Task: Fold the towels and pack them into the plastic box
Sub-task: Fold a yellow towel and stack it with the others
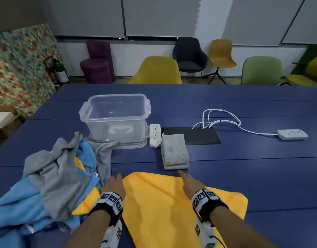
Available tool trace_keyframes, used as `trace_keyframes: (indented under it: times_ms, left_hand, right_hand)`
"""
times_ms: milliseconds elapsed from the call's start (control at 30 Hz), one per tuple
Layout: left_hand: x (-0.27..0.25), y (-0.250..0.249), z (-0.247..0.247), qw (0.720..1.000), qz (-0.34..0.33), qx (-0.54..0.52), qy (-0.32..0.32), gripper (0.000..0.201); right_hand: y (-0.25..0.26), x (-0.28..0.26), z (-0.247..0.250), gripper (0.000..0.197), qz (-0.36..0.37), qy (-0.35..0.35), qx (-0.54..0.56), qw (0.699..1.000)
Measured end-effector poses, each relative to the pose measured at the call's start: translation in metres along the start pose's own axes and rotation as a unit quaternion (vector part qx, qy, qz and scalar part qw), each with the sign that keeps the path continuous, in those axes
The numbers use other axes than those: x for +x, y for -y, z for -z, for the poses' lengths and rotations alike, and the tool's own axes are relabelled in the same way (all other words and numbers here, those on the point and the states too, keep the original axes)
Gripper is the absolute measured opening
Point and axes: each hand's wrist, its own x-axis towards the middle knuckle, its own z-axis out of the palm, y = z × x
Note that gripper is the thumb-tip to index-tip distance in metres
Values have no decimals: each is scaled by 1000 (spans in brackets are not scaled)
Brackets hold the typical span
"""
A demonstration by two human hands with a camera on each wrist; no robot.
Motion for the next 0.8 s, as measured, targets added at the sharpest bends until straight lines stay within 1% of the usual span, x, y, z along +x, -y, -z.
trace_keyframes:
  times_ms: [33, 67, 100, 167, 200, 233, 267, 300, 333, 367, 433, 500, 567, 633, 700, 733, 800]
  left_hand:
    - [1, -1, 3, 1000, -6, 26, -1, 39]
    - [0, -2, 8, 998, -11, 63, -3, 32]
    - [-3, -3, 13, 995, -13, 94, -6, 28]
    - [-11, -4, 24, 992, -6, 122, -11, 31]
    - [-13, -2, 28, 994, -2, 112, -15, 31]
    - [-14, 1, 34, 996, -1, 89, -21, 30]
    - [-15, 4, 41, 998, -1, 52, -25, 28]
    - [-17, 8, 49, 999, 0, 13, -30, 26]
    - [-20, 12, 59, 999, 2, -19, -41, 26]
    - [-23, 16, 69, 997, 5, -42, -57, 27]
    - [-31, 22, 88, 993, 14, -68, -92, 31]
    - [-40, 27, 103, 989, 29, -78, -122, 35]
    - [-49, 29, 113, 982, 30, -107, -153, 42]
    - [-60, 25, 125, 972, 13, -150, -182, 44]
    - [-74, 16, 139, 958, -3, -186, -220, 39]
    - [-82, 10, 146, 949, -10, -203, -241, 36]
    - [-101, -4, 158, 934, -30, -222, -280, 32]
  right_hand:
    - [-1, 3, 4, 64, 7, 18, -31, 999]
    - [-1, 4, 9, 55, 13, 29, -72, 997]
    - [0, 2, 14, 43, 21, 28, -116, 993]
    - [1, -6, 26, 24, 39, -14, -174, 984]
    - [0, -10, 33, 20, 46, -43, -188, 980]
    - [-2, -15, 41, 20, 49, -67, -196, 977]
    - [-5, -20, 50, 20, 49, -78, -203, 975]
    - [-9, -26, 59, 17, 47, -81, -212, 973]
    - [-15, -32, 68, 11, 42, -72, -226, 971]
    - [-20, -39, 77, 9, 34, -57, -244, 968]
    - [-29, -54, 93, 18, 24, -45, -274, 960]
    - [-36, -67, 107, 15, 54, -90, -251, 962]
    - [-37, -79, 122, 20, 94, -153, -168, 969]
    - [-37, -94, 135, 17, 114, -197, -91, 970]
    - [-40, -105, 144, 32, 105, -233, -55, 965]
    - [-42, -110, 148, 36, 99, -253, -47, 961]
    - [-47, -121, 155, 29, 97, -294, -19, 951]
